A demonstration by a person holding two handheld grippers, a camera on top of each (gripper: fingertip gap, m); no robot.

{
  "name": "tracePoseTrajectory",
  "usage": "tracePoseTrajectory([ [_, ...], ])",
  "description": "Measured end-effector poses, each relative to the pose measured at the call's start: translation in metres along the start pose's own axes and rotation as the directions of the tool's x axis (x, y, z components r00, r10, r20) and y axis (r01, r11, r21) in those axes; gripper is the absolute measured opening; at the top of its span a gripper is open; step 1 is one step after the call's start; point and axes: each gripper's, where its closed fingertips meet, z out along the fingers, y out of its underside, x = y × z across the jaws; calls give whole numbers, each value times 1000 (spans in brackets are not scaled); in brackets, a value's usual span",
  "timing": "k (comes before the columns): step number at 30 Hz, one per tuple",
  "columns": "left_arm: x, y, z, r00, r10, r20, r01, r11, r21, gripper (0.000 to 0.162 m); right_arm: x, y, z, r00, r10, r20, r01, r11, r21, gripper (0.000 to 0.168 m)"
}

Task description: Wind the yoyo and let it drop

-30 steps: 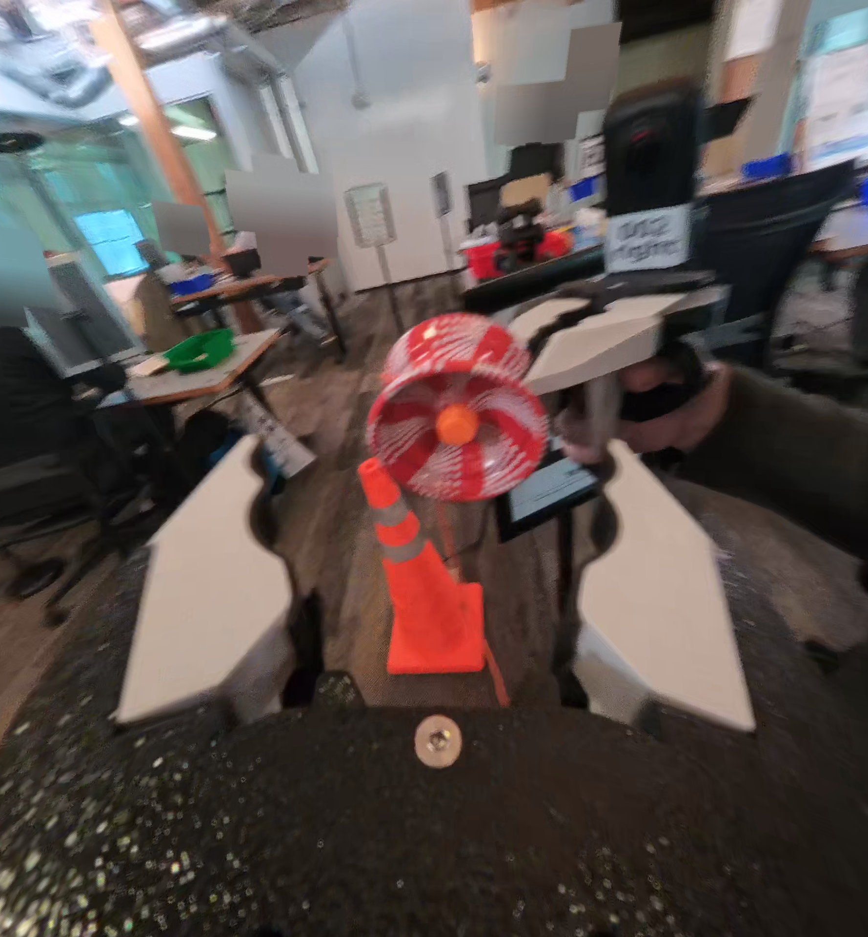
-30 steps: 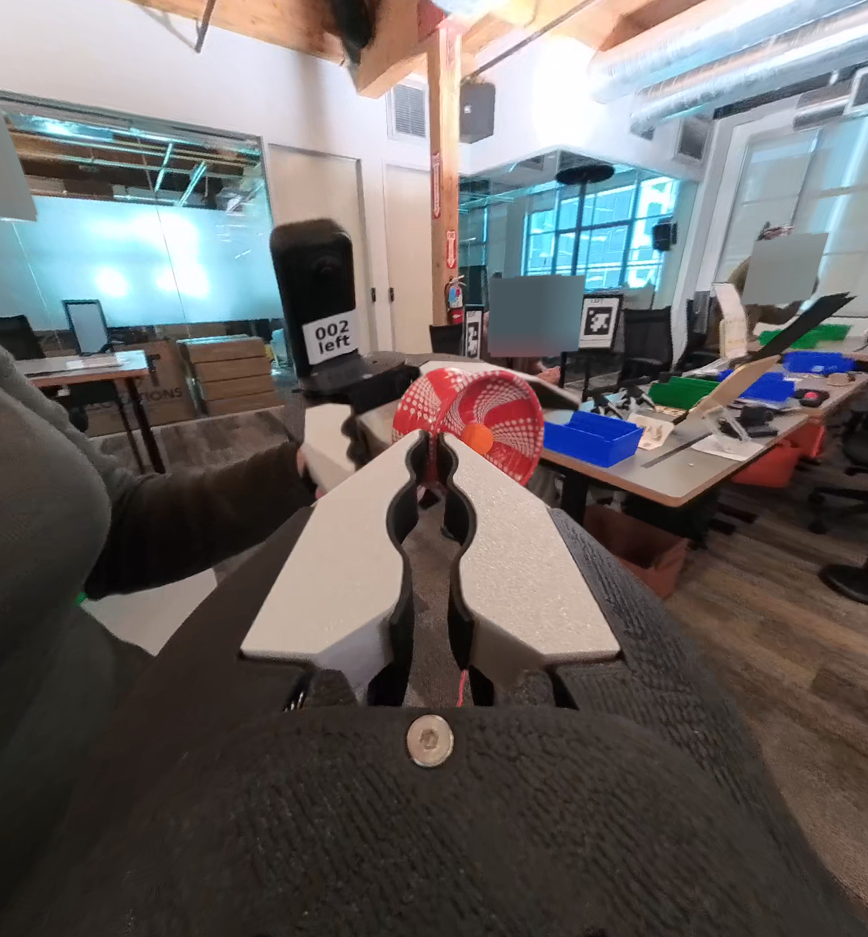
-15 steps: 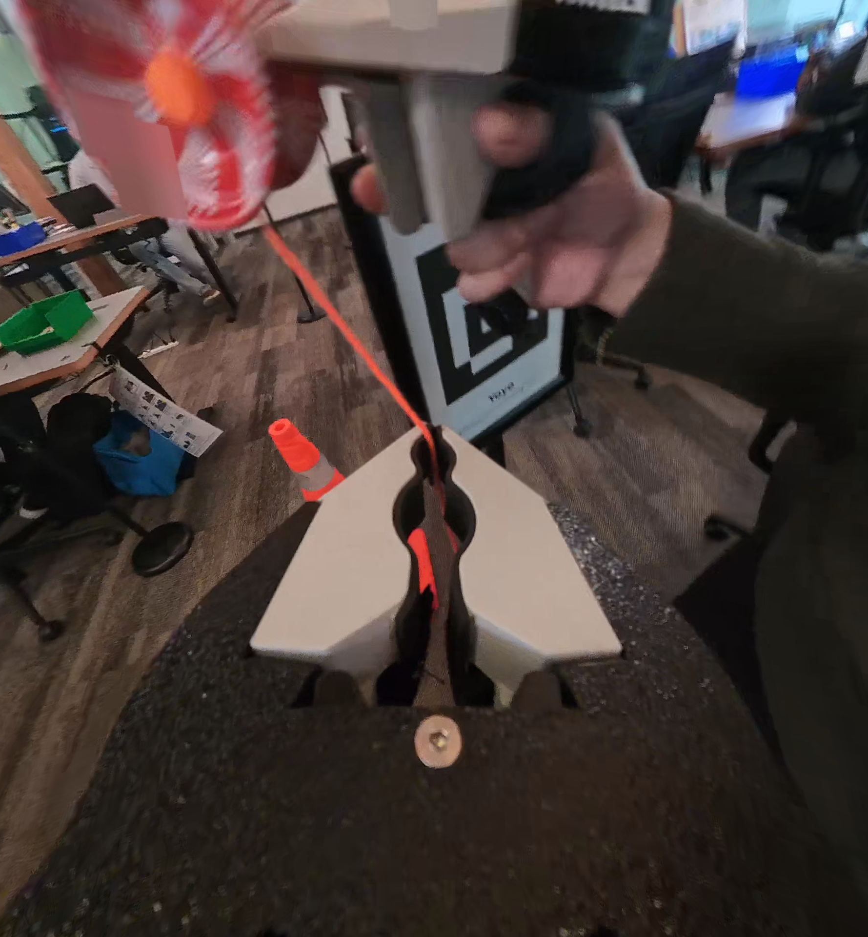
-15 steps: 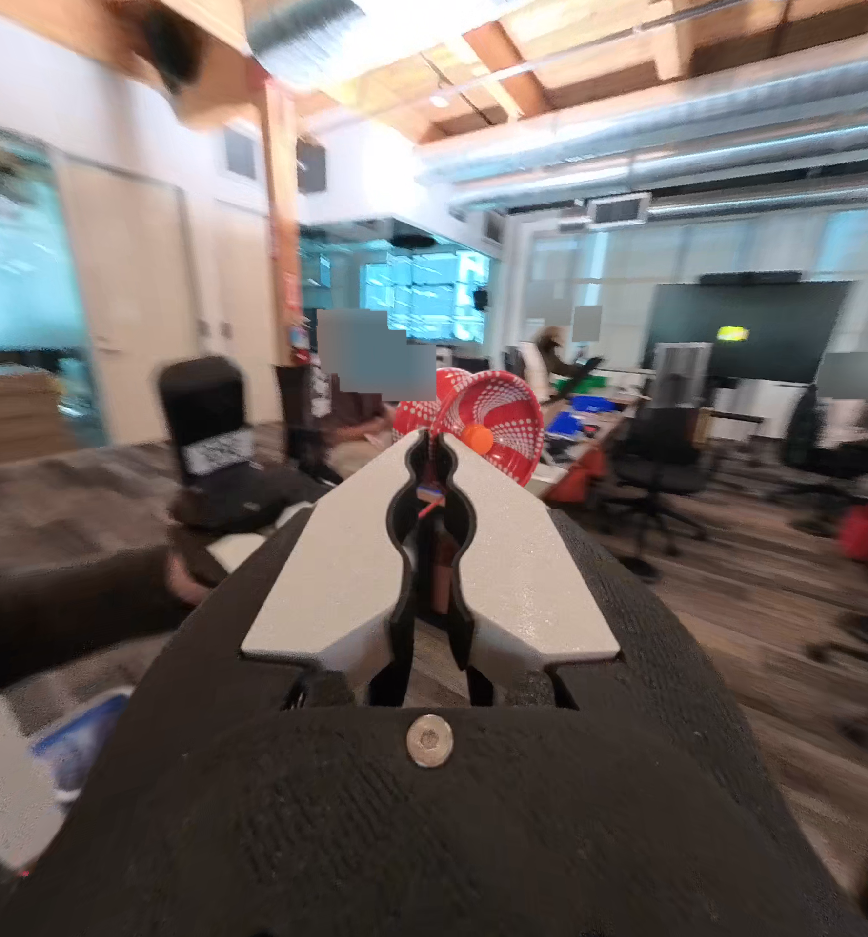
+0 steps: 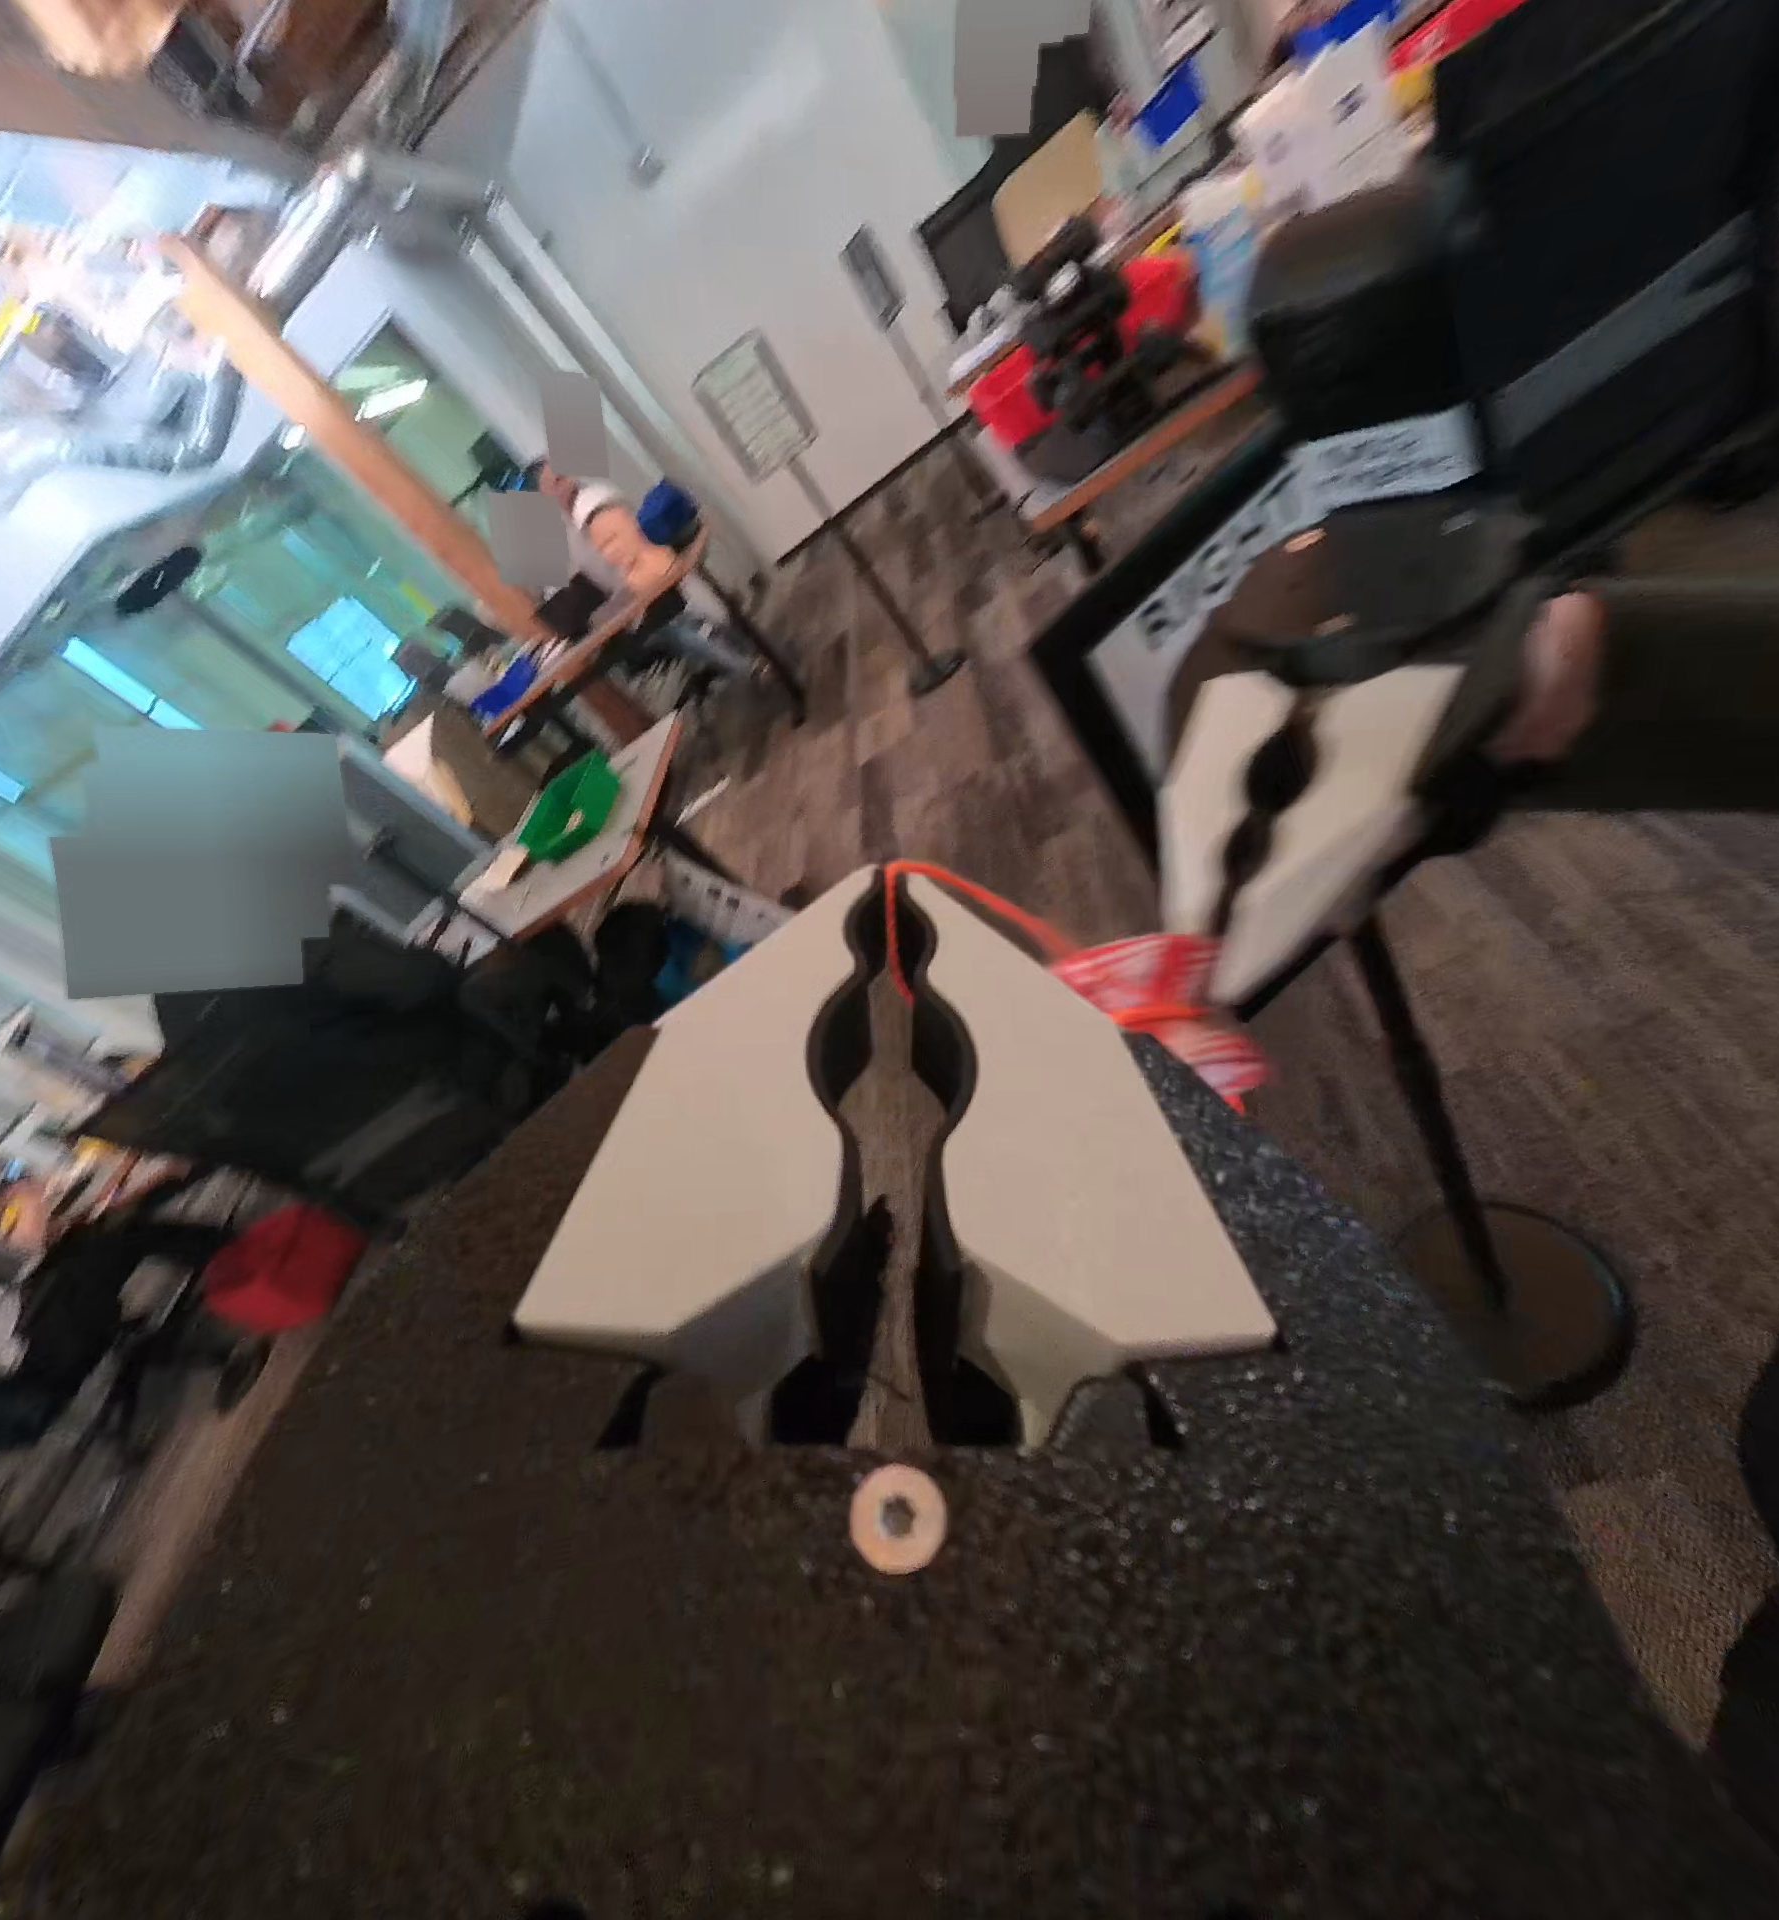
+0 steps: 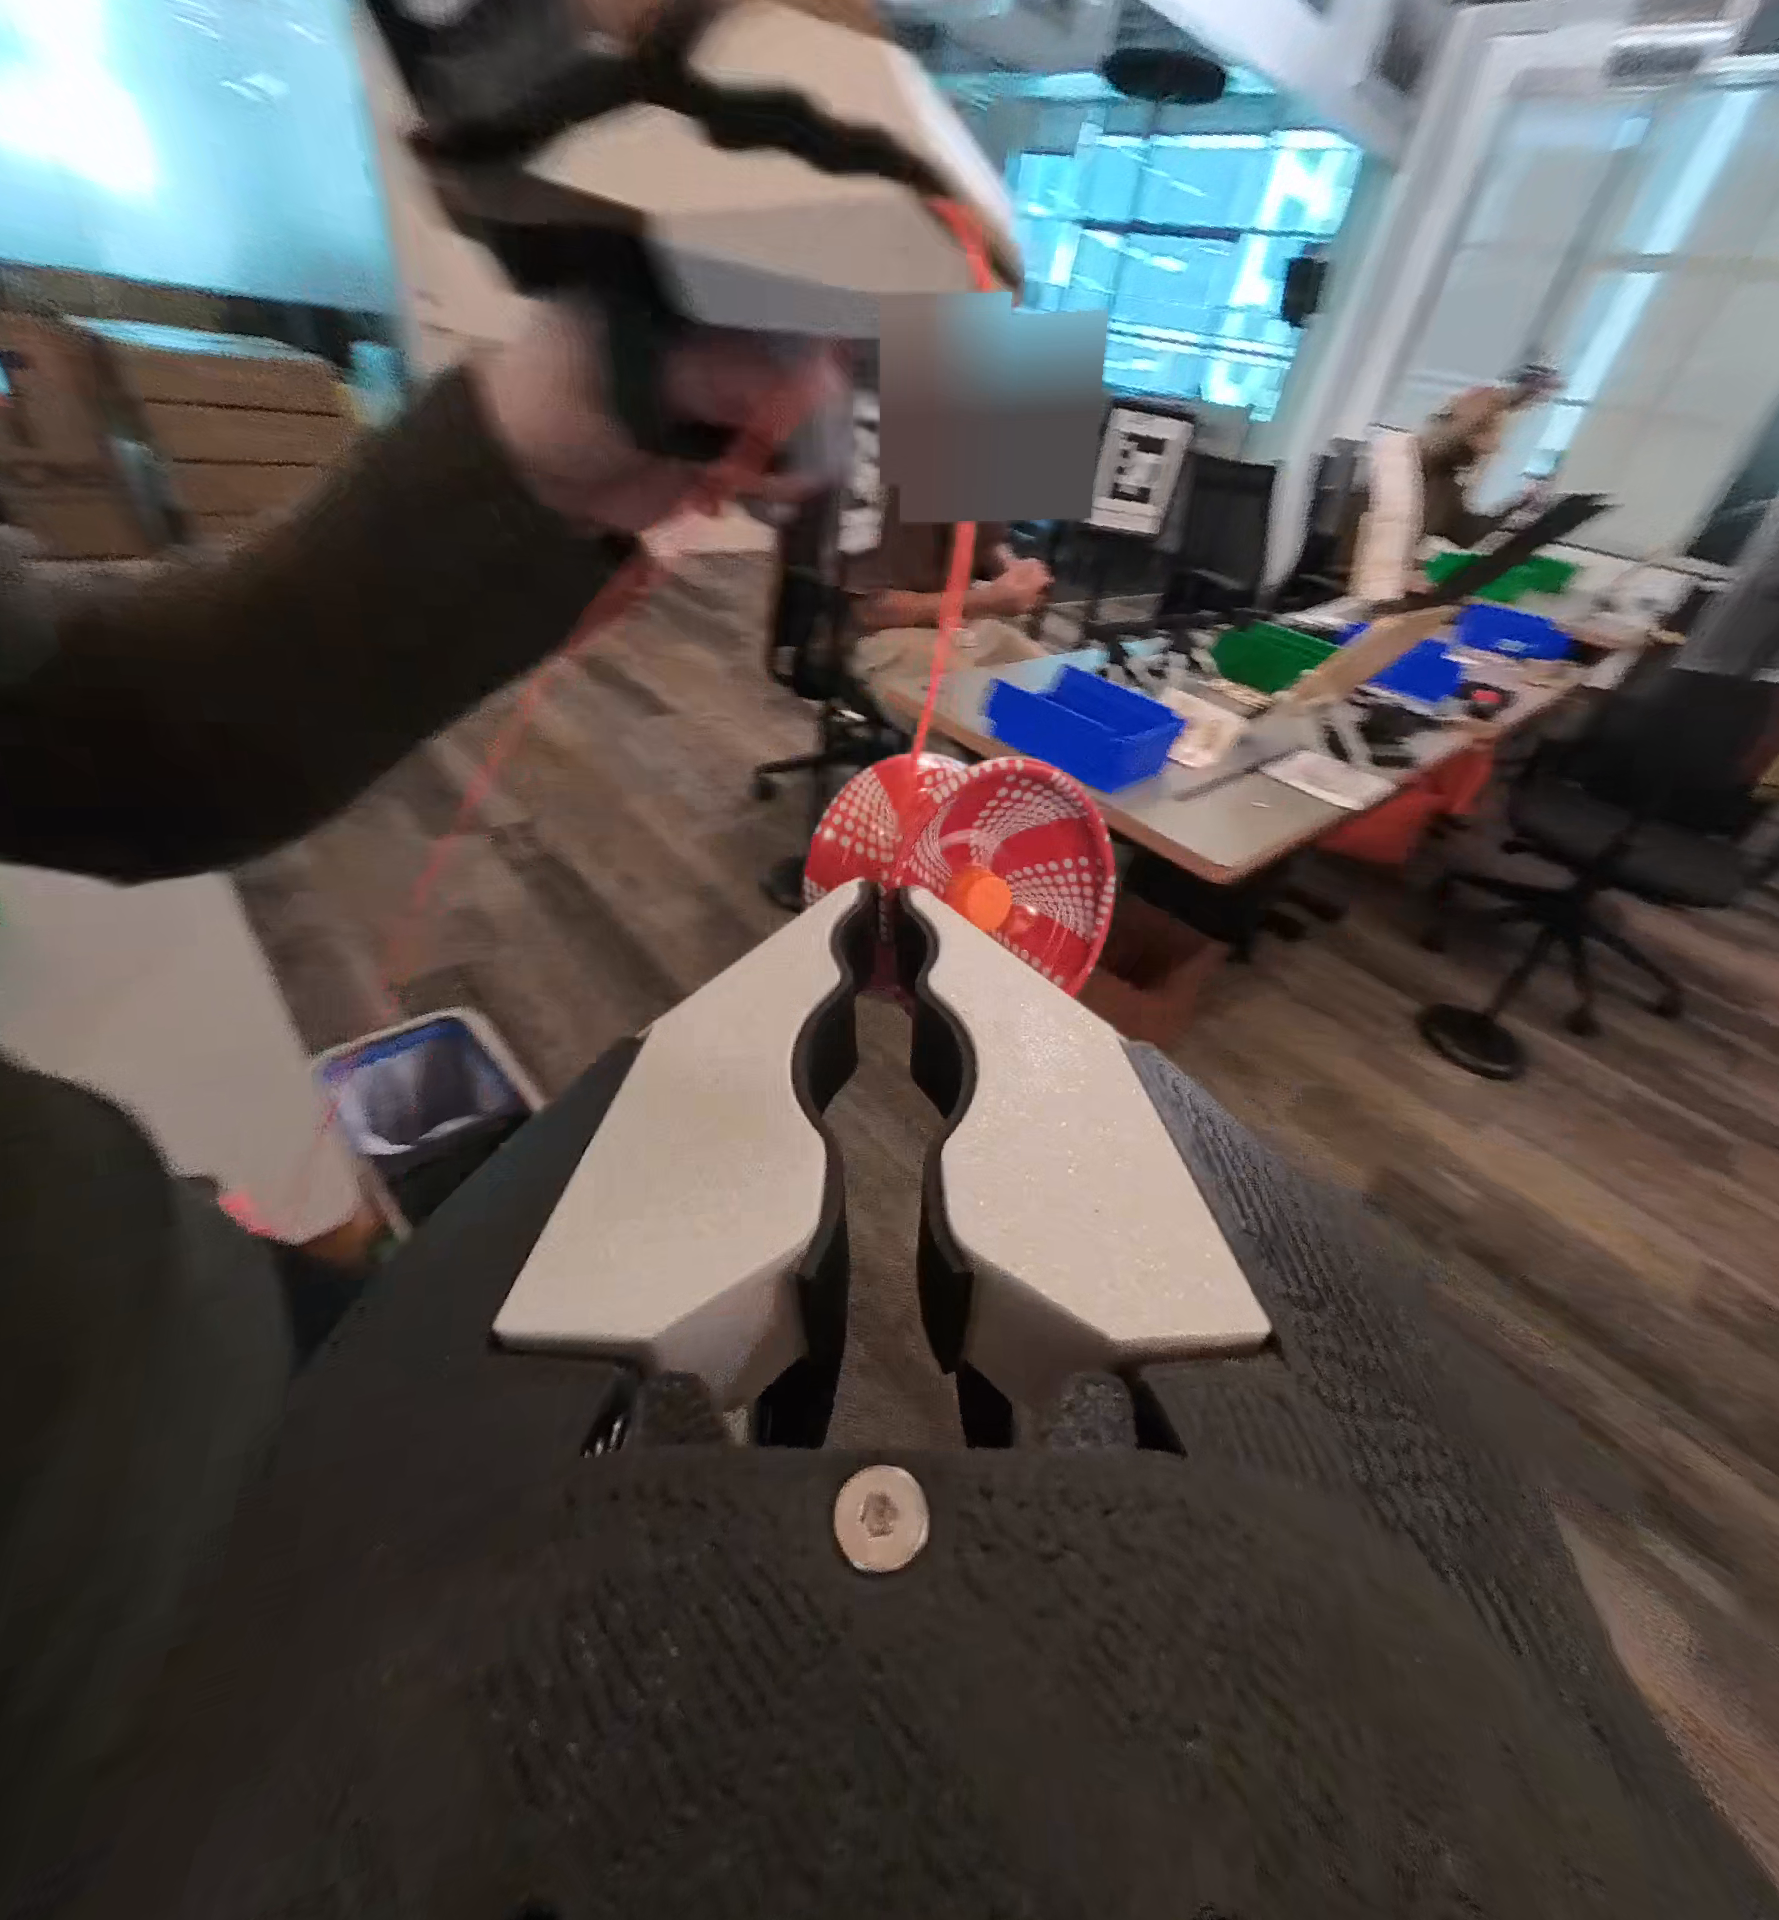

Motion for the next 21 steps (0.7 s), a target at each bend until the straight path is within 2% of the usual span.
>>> tracePoseTrajectory([
  [3, -30, 43, 6, 995, -73, 71, 82, 986, -146, 0, -25, -20, -1, 983, 56, 176, -77, 990, 114, 0],
  [5, -28, 79, 14, 987, -149, 59, 159, 962, -224, 0, -29, -42, -9, 968, 88, 237, -143, 963, 228, 0],
  [8, 8, 120, 27, 960, -277, -32, 256, 922, -292, 0, -13, -67, -24, 970, 137, 200, -208, 894, 396, 0],
  [10, 46, 129, 34, 933, -330, -141, 274, 908, -316, 0, 11, -74, -33, 981, 181, 74, -195, 865, 462, 0],
  [12, 90, 121, 33, 891, -343, -299, 244, 915, -320, 0, 34, -62, -35, 977, 172, -123, -109, 908, 404, 0],
  [14, 124, 103, 26, 835, -328, -442, 199, 929, -312, 0, 55, -39, -35, 944, 105, -312, -23, 966, 256, 2],
  [15, 135, 91, 21, 808, -309, -502, 178, 940, -291, 0, 60, -26, -33, 930, 64, -362, 2, 984, 178, 2],
  [18, 134, 50, 10, 790, -229, -569, 143, 971, -192, 0, 58, 1, -25, 926, -16, -378, 31, 999, 33, 0],
  [21, 97, 21, 5, 863, -139, -486, 98, 989, -110, 0, 48, 20, -14, 947, -72, -313, 51, 996, -72, 1],
])
